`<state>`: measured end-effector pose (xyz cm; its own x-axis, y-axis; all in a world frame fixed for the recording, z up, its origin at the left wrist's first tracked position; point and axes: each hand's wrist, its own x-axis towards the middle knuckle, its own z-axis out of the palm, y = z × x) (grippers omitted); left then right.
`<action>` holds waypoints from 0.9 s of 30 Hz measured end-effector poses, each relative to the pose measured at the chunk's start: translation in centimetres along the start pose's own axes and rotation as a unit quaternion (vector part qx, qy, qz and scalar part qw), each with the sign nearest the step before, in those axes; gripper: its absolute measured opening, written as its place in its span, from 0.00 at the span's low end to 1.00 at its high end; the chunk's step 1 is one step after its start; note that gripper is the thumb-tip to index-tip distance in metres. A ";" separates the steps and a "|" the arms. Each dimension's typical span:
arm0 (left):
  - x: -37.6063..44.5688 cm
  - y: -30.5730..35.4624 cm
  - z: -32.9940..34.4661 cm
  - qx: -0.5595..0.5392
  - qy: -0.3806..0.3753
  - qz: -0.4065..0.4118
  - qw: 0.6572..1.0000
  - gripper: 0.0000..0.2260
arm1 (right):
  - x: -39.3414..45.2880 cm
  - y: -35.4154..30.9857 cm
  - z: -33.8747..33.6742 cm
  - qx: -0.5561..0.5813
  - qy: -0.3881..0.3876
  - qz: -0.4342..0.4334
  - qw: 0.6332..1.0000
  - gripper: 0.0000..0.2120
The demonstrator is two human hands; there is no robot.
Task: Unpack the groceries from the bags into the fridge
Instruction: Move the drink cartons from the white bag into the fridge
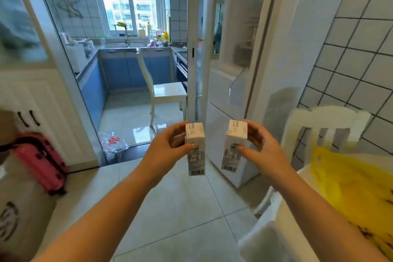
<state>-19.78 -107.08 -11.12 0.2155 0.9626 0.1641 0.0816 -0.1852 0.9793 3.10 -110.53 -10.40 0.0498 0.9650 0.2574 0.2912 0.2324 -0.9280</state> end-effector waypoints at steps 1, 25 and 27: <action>1.3 -0.2 -1.9 0.005 0.000 0.004 1.000 0.20 | 1.7 -0.1 1.6 0.006 -0.001 -0.003 1.000 0.26; 44.5 -6.5 -19.9 0.038 0.083 0.043 0.995 0.22 | 48.4 5.5 17.0 0.028 -0.010 -0.038 0.999 0.28; 48.2 -6.7 -20.4 0.038 0.072 0.046 0.996 0.21 | 51.9 6.2 16.8 0.032 -0.003 -0.028 0.999 0.28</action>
<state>-29.78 -55.44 -7.35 0.0845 0.9584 0.2728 0.1426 -0.2826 0.9486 -8.59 -57.01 -7.36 0.0298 0.9512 0.3070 0.2323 0.2922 -0.9277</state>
